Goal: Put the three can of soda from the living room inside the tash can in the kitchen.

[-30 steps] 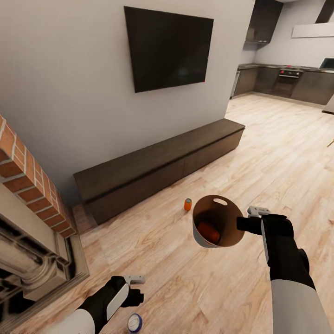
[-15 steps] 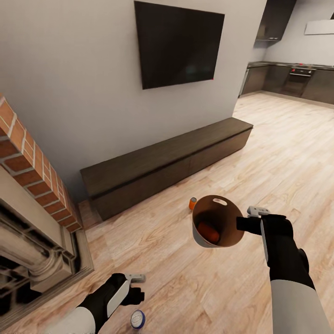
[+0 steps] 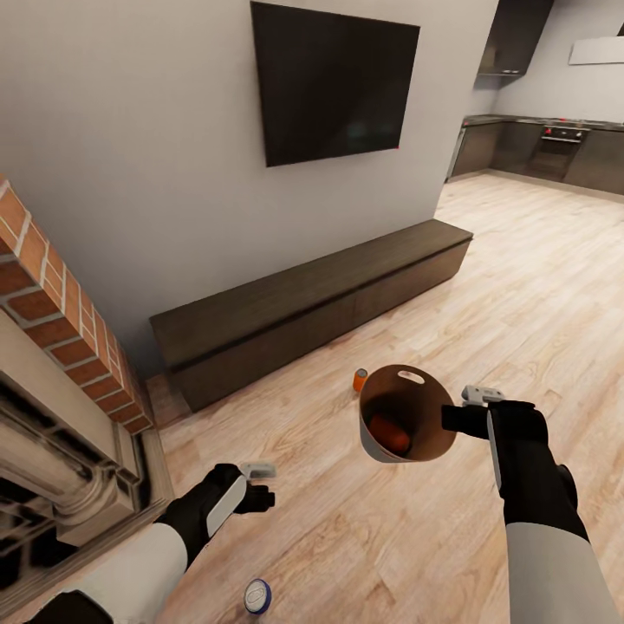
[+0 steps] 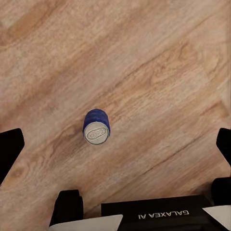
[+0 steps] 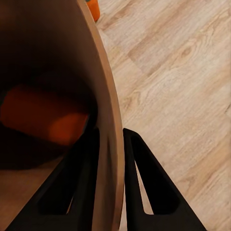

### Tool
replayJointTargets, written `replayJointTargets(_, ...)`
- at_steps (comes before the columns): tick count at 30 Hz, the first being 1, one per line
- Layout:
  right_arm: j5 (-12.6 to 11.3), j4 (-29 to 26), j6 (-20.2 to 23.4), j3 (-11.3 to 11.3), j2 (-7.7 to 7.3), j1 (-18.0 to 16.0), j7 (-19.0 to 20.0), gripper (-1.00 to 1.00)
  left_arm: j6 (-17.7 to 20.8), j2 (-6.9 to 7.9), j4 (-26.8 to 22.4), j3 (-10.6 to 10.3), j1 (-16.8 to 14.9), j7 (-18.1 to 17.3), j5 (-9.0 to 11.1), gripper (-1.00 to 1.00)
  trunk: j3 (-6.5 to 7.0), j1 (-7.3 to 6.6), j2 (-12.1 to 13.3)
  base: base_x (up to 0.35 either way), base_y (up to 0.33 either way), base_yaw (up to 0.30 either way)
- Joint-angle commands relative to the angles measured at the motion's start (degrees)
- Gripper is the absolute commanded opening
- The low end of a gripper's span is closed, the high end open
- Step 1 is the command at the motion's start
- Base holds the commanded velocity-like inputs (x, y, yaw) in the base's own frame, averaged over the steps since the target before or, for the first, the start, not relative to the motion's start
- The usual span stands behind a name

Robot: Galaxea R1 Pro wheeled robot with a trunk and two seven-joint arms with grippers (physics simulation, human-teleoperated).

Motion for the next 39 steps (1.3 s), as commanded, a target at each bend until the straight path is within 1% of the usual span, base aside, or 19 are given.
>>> replayJointTargets(1,-1.3,0.0,0.2,0.0,0.01,0.0,0.4,-1.00,0.0,0.00,0.1,0.0,-0.2,0.0,0.0,1.00,0.00,0.00,0.0,0.000,0.000,0.000)
replayJointTargets(10,-1.2,0.0,0.2,0.1,0.18,-0.1,0.4,-1.00,0.0,0.03,0.3,0.0,-0.8,0.1,-0.2,1.00,0.00,0.00,0.0,0.000,0.000,0.000)
replayJointTargets(17,-1.3,0.0,0.2,0.0,0.18,-0.1,0.4,-1.00,0.0,0.02,0.4,-0.1,-0.8,0.1,-0.2,1.00,-0.22,0.00,0.0,0.000,0.000,0.082)
replayJointTargets(39,-1.3,0.0,0.2,-0.1,-0.06,-0.1,0.4,-1.00,0.0,-0.04,0.5,0.0,-0.8,0.3,-0.3,1.00,-4.27,4.83,-8.8,0.000,0.000,0.010)
